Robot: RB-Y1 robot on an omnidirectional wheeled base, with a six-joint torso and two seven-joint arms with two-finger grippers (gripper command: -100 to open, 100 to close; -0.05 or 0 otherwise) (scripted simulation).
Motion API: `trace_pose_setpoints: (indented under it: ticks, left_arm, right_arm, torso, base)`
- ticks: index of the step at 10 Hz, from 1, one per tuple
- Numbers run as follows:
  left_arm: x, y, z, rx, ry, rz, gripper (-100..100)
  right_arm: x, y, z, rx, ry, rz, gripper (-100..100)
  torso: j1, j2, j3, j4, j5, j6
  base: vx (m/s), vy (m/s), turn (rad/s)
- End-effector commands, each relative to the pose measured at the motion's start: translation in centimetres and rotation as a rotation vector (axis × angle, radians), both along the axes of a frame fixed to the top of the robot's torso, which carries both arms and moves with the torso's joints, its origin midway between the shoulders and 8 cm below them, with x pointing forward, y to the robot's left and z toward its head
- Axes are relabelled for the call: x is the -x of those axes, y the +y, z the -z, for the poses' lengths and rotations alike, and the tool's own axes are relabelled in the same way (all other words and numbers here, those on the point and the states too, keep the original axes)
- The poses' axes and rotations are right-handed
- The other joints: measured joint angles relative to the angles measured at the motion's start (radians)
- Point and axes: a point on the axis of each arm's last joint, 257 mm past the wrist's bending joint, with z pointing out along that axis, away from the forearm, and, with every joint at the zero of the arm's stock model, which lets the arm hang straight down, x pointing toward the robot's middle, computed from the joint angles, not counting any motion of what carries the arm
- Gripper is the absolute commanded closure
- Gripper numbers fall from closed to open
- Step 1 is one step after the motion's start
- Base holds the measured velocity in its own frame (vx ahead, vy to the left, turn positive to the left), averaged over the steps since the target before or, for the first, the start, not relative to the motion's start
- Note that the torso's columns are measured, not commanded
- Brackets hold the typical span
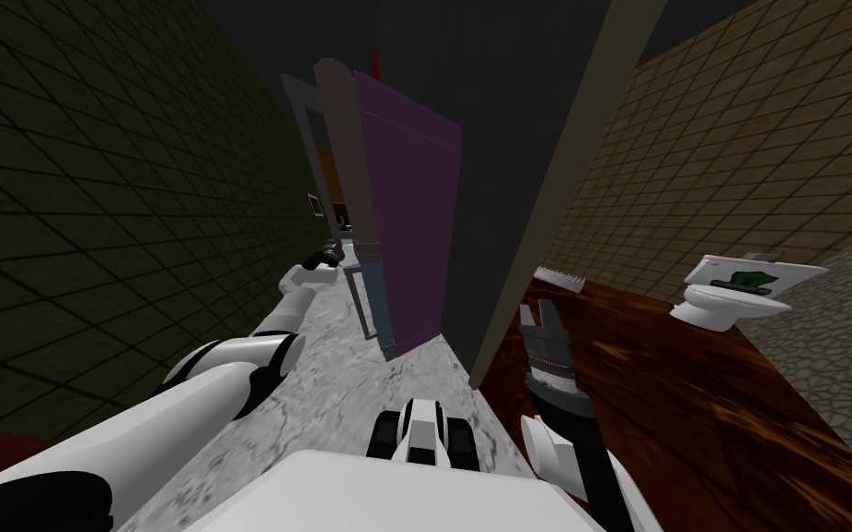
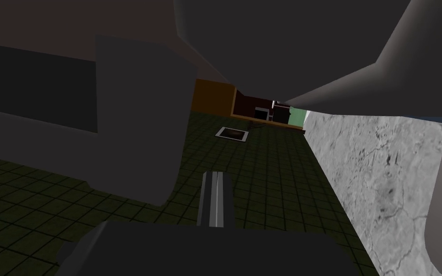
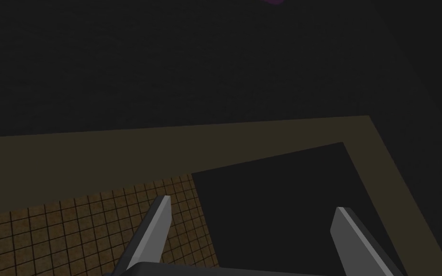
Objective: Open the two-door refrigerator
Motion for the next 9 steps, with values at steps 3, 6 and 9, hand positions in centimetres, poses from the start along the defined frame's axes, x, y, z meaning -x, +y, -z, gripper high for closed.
trace_pose_setpoints:
  ticks: [3, 6, 9]
  left_arm:
    - [0.3, -2.2, -0.1, -0.001, -0.002, 0.012, 100]
    - [0.6, -2.9, -0.1, -0.023, 0.005, 0.010, 100]
    - [0.8, -3.5, -0.2, -0.017, 0.003, 0.013, 100]
  right_arm:
    - [0.0, 0.0, 0.0, 0.000, 0.000, 0.000, 0]
    - [0.0, 0.0, 0.0, 0.000, 0.000, 0.000, 0]
    - [0.0, 0.0, 0.0, 0.000, 0.000, 0.000, 0]
  torso:
    - [0.000, 0.000, 0.000, 0.000, 0.000, 0.000]
    - [0.000, 0.000, 0.000, 0.000, 0.000, 0.000]
    - [0.000, 0.000, 0.000, 0.000, 0.000, 0.000]
  base:
    - [0.001, 0.021, 0.029]
    - [0.002, 0.019, 0.024]
    - [0.002, 0.015, 0.019]
